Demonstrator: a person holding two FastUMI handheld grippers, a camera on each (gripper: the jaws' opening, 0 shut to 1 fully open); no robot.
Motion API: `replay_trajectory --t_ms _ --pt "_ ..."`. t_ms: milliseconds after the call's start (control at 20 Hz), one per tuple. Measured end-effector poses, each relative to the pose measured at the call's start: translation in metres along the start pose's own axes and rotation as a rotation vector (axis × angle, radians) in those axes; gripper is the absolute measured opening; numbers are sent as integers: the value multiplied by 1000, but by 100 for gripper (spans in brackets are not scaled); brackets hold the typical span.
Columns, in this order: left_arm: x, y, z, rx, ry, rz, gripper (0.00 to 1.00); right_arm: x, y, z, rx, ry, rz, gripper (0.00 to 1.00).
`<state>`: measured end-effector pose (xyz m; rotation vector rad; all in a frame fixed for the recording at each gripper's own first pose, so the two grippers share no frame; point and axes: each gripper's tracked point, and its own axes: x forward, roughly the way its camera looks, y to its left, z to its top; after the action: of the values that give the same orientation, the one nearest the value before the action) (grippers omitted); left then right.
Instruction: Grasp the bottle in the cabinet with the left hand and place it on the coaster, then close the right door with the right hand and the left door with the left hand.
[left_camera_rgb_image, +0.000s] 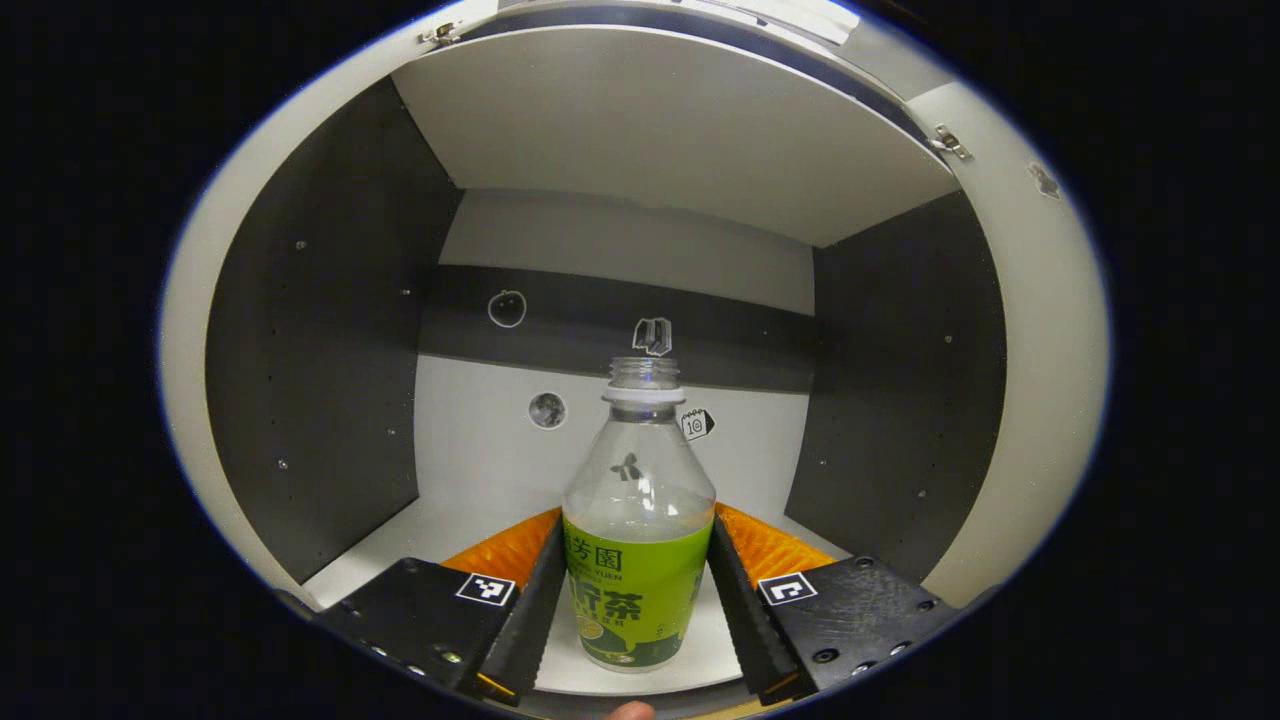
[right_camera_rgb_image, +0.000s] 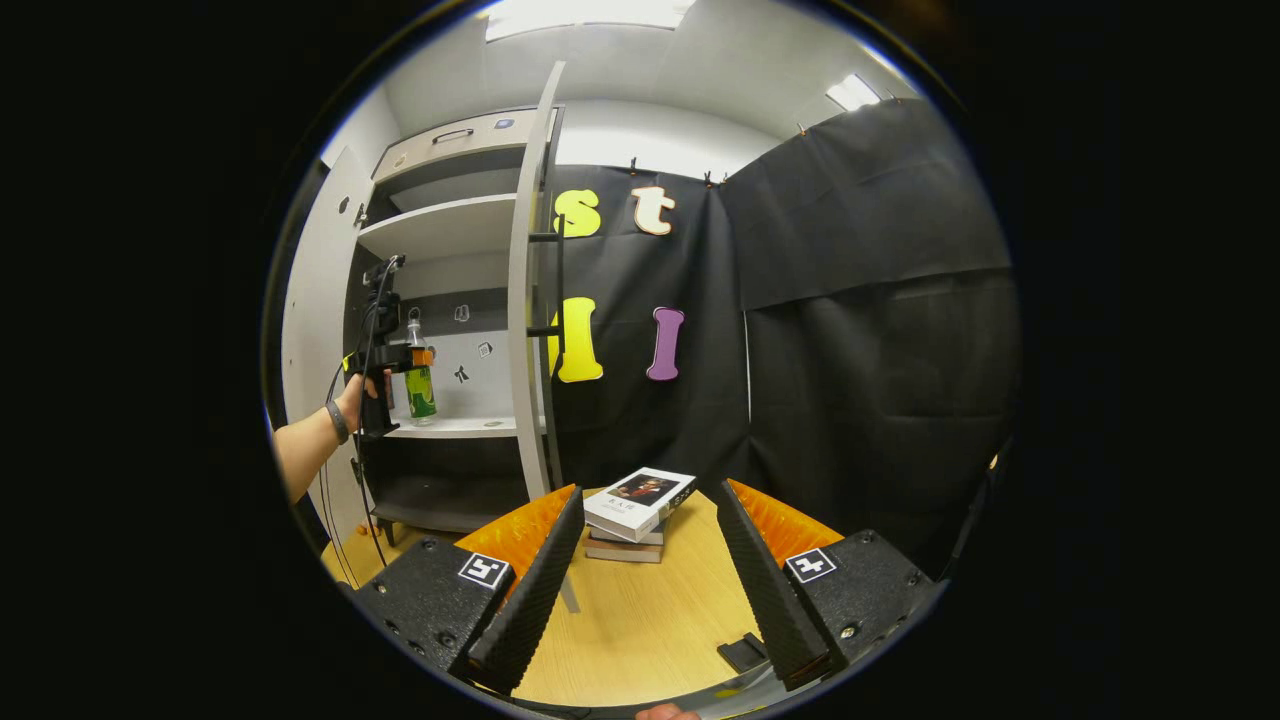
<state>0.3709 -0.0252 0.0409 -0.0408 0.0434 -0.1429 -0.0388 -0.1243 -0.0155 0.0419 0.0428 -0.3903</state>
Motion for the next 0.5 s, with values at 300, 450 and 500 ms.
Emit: replay_trajectory --t_ms 300,450,500 --pt "-67 -8 9 21 -21 -40 73 -2 16 9 -15 -22 93 82" --pt "-108 -13 -6 45 -16 -31 73 -2 21 19 -12 -40 130 82" --pt "-123 -17 -13 46 -13 -33 73 -2 22 22 -10 -43 145 82"
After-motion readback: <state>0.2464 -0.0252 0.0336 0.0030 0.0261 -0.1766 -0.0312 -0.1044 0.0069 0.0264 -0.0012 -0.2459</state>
